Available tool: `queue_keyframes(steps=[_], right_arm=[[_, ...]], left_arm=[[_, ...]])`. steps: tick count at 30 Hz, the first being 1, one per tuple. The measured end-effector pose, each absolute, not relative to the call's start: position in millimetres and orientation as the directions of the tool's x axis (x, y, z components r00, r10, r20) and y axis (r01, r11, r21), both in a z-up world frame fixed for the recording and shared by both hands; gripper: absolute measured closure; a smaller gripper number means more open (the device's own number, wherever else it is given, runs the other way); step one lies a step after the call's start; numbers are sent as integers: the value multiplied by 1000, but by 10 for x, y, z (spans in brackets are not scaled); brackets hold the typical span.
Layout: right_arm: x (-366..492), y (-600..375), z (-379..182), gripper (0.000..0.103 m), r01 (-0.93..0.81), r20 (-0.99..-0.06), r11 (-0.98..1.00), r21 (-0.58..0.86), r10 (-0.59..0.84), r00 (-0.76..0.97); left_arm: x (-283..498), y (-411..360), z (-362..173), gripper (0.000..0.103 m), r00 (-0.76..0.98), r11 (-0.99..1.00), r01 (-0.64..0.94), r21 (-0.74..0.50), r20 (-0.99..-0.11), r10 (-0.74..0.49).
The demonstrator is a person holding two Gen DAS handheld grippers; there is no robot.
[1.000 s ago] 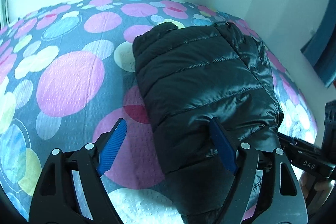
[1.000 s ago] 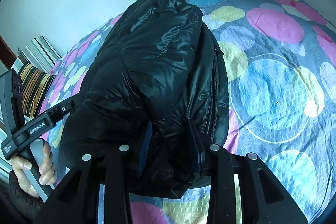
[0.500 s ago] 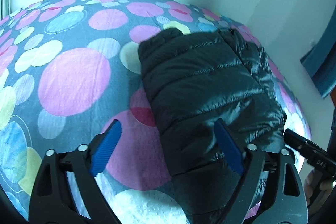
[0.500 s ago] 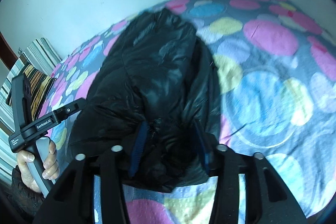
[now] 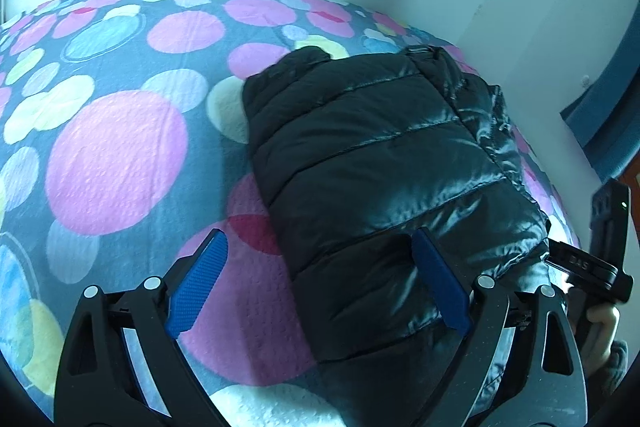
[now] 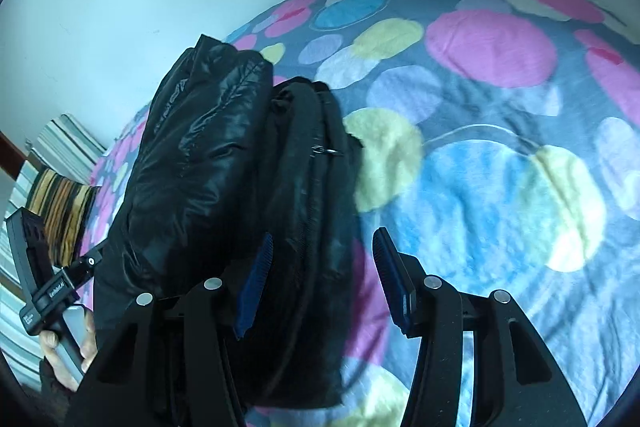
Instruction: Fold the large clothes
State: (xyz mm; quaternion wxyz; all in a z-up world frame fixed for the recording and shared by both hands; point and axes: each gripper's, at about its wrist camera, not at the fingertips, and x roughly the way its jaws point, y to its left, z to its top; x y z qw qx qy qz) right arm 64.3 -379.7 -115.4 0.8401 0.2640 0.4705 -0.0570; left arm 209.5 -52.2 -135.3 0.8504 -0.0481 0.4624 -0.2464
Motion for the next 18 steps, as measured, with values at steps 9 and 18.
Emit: queue_keyframes(steps=[9, 18], right_arm=[[836, -3806, -1305, 44, 321, -821, 841, 436, 225, 525], [922, -3883, -1513, 43, 325, -797, 793, 516, 306, 520]], left_arm=[[2275, -684, -1521, 2, 367, 831, 374, -411, -758, -540], [2358, -793, -1630, 2, 311, 803, 394, -446, -758, -573]])
